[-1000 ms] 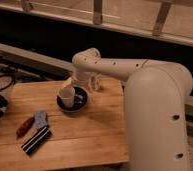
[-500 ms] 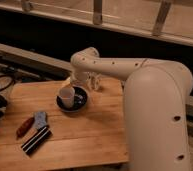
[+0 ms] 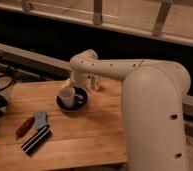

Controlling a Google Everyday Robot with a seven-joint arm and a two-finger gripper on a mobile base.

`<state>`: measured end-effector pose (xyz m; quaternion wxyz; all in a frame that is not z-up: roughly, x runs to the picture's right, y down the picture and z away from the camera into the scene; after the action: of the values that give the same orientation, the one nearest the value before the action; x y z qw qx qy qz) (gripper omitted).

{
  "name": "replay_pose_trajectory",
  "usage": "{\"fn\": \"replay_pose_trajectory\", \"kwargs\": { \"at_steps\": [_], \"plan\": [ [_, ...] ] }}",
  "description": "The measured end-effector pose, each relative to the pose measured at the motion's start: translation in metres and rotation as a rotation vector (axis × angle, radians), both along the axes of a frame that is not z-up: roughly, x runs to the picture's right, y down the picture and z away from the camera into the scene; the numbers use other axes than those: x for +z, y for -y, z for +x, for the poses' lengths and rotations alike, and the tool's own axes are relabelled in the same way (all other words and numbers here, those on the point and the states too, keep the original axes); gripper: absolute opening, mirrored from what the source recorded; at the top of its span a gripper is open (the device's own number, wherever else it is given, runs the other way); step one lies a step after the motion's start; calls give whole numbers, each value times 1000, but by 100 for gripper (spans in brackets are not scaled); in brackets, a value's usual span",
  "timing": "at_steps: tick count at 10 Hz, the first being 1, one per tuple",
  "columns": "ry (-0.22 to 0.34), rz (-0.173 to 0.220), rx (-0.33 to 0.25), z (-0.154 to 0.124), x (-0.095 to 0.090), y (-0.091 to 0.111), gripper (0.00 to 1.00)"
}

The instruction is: Pick up the ceramic cup

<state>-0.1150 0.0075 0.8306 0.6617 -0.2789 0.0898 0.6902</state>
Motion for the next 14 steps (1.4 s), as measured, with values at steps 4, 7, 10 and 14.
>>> {"fn": "replay_pose_trajectory", "kwargs": {
  "at_steps": [4, 7, 10, 14],
  "plan": [
    [-43, -54, -21, -2, 11, -7, 92],
    [-89, -136, -3, 6, 27, -16, 92],
    [-89, -122, -7, 6, 25, -25, 91],
    [-95, -129, -12, 7, 28, -33, 85]
  ]
}}
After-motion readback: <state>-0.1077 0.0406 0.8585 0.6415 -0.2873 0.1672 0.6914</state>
